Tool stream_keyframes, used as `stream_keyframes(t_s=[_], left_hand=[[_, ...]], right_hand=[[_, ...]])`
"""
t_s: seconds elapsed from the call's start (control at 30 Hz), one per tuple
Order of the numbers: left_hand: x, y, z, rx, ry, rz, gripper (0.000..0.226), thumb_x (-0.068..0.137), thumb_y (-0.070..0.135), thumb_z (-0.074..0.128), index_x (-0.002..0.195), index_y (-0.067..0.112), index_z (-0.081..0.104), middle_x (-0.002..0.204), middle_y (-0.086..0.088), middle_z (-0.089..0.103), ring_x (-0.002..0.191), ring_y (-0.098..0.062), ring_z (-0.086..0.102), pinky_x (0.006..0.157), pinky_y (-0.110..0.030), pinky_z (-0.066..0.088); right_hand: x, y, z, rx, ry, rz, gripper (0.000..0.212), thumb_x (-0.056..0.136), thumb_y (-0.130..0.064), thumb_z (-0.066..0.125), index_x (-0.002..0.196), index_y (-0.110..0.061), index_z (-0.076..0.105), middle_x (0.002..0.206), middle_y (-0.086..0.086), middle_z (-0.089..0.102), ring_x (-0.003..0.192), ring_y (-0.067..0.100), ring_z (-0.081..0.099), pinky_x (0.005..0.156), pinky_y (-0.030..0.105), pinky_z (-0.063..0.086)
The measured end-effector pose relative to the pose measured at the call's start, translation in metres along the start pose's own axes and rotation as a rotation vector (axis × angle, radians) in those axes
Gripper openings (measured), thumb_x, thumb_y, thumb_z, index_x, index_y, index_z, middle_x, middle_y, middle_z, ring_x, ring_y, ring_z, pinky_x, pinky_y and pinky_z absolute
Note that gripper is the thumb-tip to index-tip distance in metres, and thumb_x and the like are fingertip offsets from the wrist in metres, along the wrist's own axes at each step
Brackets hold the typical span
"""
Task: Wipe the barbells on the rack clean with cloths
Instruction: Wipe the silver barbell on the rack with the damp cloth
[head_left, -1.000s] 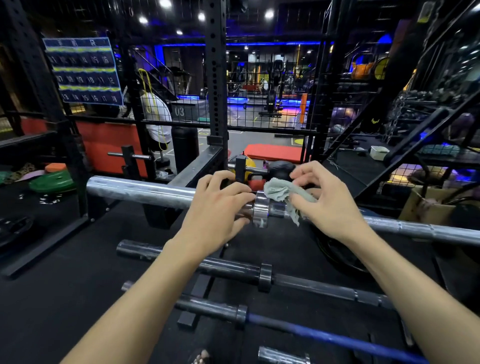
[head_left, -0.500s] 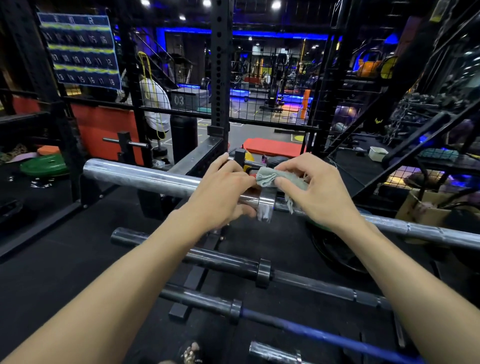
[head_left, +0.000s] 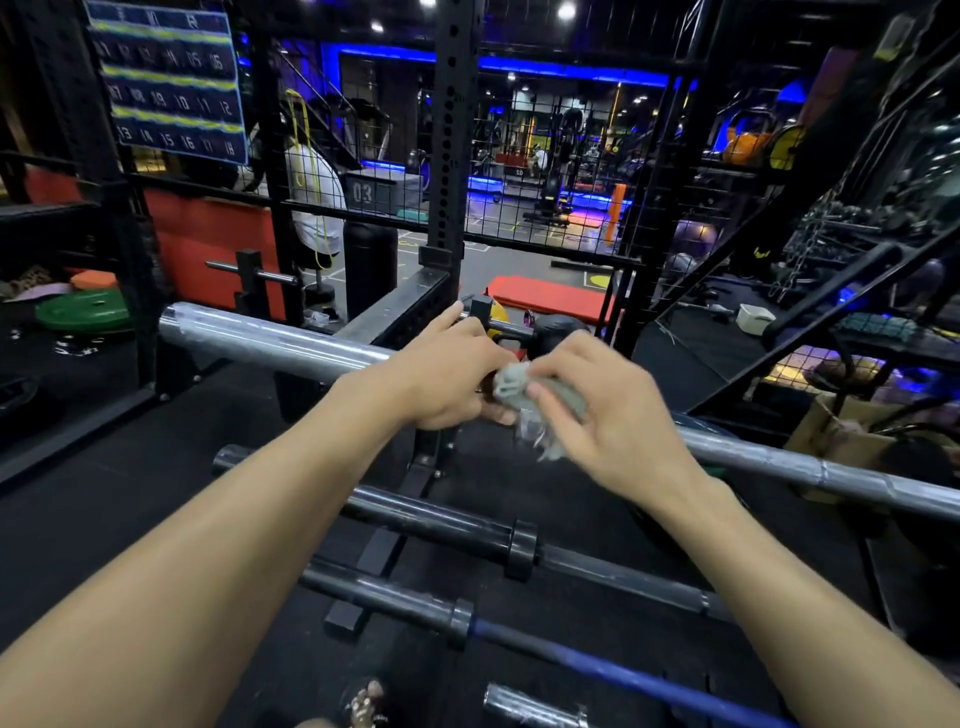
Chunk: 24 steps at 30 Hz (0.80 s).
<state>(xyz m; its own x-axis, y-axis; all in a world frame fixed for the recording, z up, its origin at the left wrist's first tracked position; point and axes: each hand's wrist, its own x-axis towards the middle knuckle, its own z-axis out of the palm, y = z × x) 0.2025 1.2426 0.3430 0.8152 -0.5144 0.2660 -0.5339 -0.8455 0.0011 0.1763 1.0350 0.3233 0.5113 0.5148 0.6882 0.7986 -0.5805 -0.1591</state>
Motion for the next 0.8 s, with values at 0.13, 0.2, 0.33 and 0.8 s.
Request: stream_keyframes(t_s=[0.13, 0.2, 0.33, 0.8], left_hand=[[0.006, -0.004, -0.005, -0.002, -0.090, 0.002, 0.031, 0.092, 0.055, 0.063, 0.097, 0.025, 0.059, 0.088, 0.009, 0.053, 0.113, -0.020, 0.044, 0.121, -0.041, 0.010], [0.009, -0.005, -0.005, -0.027, -0.090, 0.024, 0.022, 0.094, 0.048, 0.064, 0.102, 0.028, 0.063, 0.083, 0.016, 0.051, 0.104, -0.018, 0.041, 0.117, -0.040, 0.014], [0.019, -0.006, -0.011, -0.027, -0.140, 0.084, 0.012, 0.098, 0.033, 0.062, 0.105, 0.025, 0.069, 0.076, 0.021, 0.050, 0.085, -0.015, 0.042, 0.102, -0.037, 0.031], [-0.016, -0.006, 0.006, 0.081, 0.129, -0.020, 0.055, 0.079, 0.075, 0.058, 0.106, 0.026, 0.059, 0.117, 0.008, 0.063, 0.143, -0.018, 0.030, 0.126, -0.051, -0.001]], right_hand=[[0.019, 0.018, -0.005, 0.024, 0.015, 0.114, 0.011, 0.097, -0.019, 0.066, 0.104, -0.015, 0.074, 0.099, -0.004, 0.062, 0.092, 0.014, 0.061, 0.085, 0.040, 0.051], [0.010, 0.013, -0.006, 0.045, -0.035, 0.078, 0.013, 0.097, -0.020, 0.065, 0.105, -0.015, 0.074, 0.097, -0.006, 0.060, 0.089, 0.012, 0.059, 0.082, 0.034, 0.050], [0.000, 0.006, -0.013, 0.043, -0.084, 0.023, 0.014, 0.096, -0.020, 0.067, 0.105, -0.015, 0.075, 0.093, -0.005, 0.056, 0.083, 0.014, 0.057, 0.074, 0.030, 0.049], [0.028, 0.025, -0.019, 0.106, -0.113, 0.282, 0.023, 0.090, -0.028, 0.073, 0.113, -0.031, 0.073, 0.096, -0.009, 0.062, 0.088, 0.003, 0.054, 0.079, 0.021, 0.042]])
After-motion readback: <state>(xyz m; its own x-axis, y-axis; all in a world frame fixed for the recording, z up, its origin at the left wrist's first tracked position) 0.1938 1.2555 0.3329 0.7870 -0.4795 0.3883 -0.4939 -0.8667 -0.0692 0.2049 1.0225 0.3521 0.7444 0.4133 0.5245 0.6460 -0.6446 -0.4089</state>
